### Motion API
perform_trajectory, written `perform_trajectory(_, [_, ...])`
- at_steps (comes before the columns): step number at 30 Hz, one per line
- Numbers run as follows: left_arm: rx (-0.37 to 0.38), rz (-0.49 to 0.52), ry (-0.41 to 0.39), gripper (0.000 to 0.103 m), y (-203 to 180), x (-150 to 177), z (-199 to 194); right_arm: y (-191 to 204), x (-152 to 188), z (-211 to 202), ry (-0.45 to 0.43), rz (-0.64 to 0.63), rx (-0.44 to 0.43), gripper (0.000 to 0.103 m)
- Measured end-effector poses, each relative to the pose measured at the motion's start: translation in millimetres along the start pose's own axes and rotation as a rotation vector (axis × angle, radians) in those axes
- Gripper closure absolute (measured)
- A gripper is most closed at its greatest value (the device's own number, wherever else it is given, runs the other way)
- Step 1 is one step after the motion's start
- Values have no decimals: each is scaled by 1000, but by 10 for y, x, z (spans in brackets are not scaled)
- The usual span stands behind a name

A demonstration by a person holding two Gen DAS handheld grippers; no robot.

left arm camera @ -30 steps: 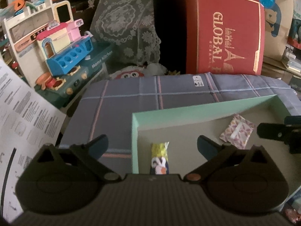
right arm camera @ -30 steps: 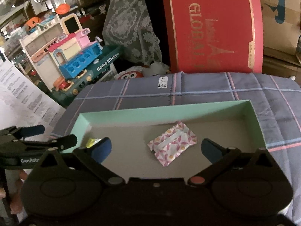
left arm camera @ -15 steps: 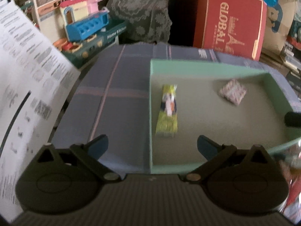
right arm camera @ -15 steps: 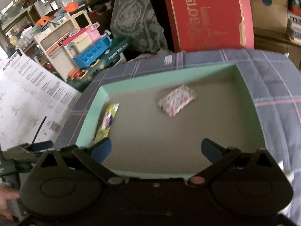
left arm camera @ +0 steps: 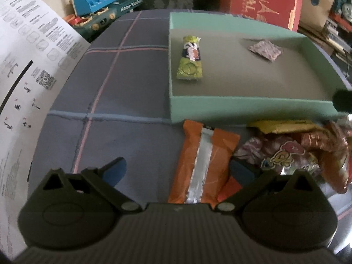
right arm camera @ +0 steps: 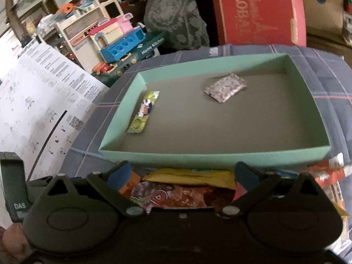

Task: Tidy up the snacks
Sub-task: 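Move the left gripper back to the pile over the orange wafer packet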

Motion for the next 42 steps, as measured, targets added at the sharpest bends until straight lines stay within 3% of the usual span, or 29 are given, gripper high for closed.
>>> perform_trajectory(4, [-10, 1, 10, 0, 7, 11, 72, 74, 14, 66, 11, -51, 9, 14])
perform_trajectory(20, [32, -116, 6, 0, 344, 128, 157, -1, 77, 583, 101, -79, 97, 15])
perform_trajectory(24, [35, -128, -1, 0, 410, 180, 147, -17, 225, 653, 156, -7, 81, 14])
perform_trajectory(35, [24, -136, -1, 0, 521, 282, 138, 235, 660, 419, 248, -22, 2, 15])
perform_trajectory(42, [-44, -73, 27, 0, 519, 356, 190, 162, 227, 301, 131, -46, 25, 15])
Point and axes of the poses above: each gripper's, at about its wrist camera, not at the fingertips, and z roughly the way its jaws point, y to its left, x to its underside, the point moved 8 cm from there along z, roughly the way its jaws point, and after that the axes turned 12 degrees about z, right-handed, at the moved point
